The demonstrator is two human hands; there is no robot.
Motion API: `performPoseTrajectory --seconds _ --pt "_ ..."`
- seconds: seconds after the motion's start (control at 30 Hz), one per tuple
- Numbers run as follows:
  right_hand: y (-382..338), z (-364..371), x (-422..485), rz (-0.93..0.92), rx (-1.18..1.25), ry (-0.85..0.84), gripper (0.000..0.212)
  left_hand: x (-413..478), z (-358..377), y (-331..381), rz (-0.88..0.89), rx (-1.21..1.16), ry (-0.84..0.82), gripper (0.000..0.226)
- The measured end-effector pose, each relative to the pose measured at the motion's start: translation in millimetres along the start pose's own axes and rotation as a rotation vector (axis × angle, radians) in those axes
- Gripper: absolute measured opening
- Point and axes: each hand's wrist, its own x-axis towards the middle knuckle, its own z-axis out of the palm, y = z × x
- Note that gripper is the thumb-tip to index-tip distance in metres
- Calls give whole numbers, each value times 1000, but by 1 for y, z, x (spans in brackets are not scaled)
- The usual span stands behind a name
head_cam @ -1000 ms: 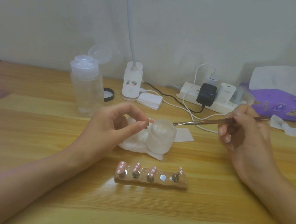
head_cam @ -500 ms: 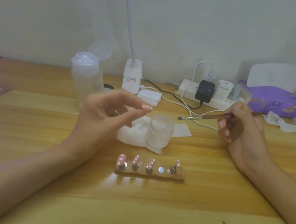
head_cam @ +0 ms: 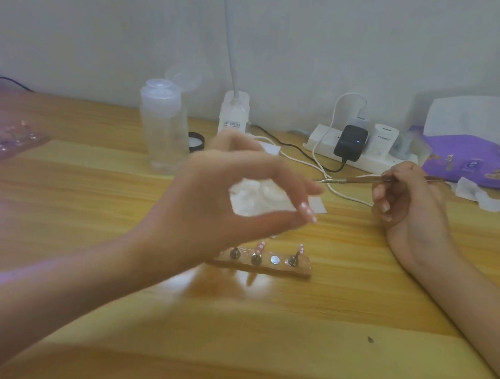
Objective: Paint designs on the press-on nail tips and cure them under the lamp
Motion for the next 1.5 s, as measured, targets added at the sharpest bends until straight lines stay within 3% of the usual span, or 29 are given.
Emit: performPoseTrajectory --seconds 0.2,0.47,0.57,1.13,1.5 --pt "1 -1 1 5 -10 1 29 -20 21 -11 -72 285 -85 7" --pt "0 0 0 12 -12 22 29 -20 26 -18 -150 450 -151 16" --pt "1 -1 1 11 -15 18 28 -21 25 -21 -208 436 -174 3" --pt "0 -2 0 15 -12 2 29 -31 10 -38 -272 346 -237 33" --pt "0 -2 -1 17 -11 -4 31 -35 13 -36 -306 348 -212 23"
